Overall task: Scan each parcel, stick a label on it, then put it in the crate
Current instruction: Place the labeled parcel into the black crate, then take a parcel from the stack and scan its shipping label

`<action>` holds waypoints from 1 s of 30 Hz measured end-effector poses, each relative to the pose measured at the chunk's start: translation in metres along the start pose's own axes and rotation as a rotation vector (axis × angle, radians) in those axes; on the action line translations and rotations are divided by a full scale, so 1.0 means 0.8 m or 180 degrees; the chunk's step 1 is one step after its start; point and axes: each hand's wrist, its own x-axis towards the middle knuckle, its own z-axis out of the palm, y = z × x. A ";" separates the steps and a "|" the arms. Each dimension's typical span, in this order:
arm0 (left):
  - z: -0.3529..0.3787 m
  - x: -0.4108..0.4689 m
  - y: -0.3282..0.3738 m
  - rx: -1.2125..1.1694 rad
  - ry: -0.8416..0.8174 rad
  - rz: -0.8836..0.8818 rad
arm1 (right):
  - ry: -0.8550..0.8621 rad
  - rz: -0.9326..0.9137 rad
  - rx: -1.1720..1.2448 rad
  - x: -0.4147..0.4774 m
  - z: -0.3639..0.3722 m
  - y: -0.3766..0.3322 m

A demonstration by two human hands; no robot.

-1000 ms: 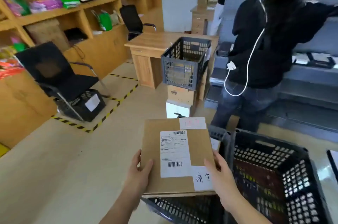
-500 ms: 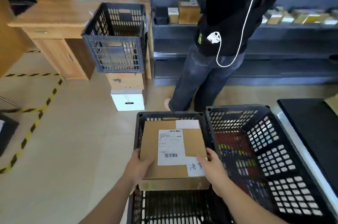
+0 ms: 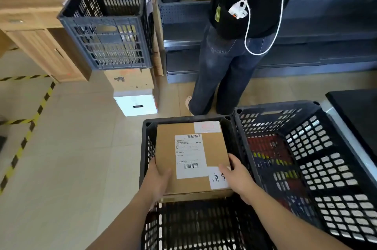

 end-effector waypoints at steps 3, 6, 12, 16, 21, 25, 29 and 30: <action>0.006 0.003 -0.007 0.0101 0.0065 -0.0005 | 0.0039 -0.0081 -0.0164 0.008 0.004 0.012; 0.009 0.005 -0.013 0.0126 0.0103 0.0032 | 0.0117 -0.0110 -0.0210 0.009 0.007 0.012; 0.011 -0.006 -0.005 0.0163 0.0319 0.0029 | 0.0185 -0.0217 -0.0590 0.003 0.003 0.008; 0.003 -0.038 0.038 0.0356 0.0382 0.0244 | 0.0264 -0.0522 -0.1086 -0.026 -0.003 -0.025; -0.026 -0.102 0.155 0.1451 0.0268 0.0838 | 0.0305 -0.1144 -0.1661 -0.098 -0.032 -0.139; -0.056 -0.161 0.285 0.2172 0.0387 0.1555 | 0.0730 -0.1766 -0.1997 -0.187 -0.082 -0.257; -0.062 -0.227 0.408 0.2725 0.0569 0.2363 | 0.1287 -0.2092 -0.2342 -0.277 -0.150 -0.335; -0.055 -0.243 0.432 0.2821 0.0574 0.2565 | 0.1434 -0.2106 -0.2395 -0.298 -0.169 -0.343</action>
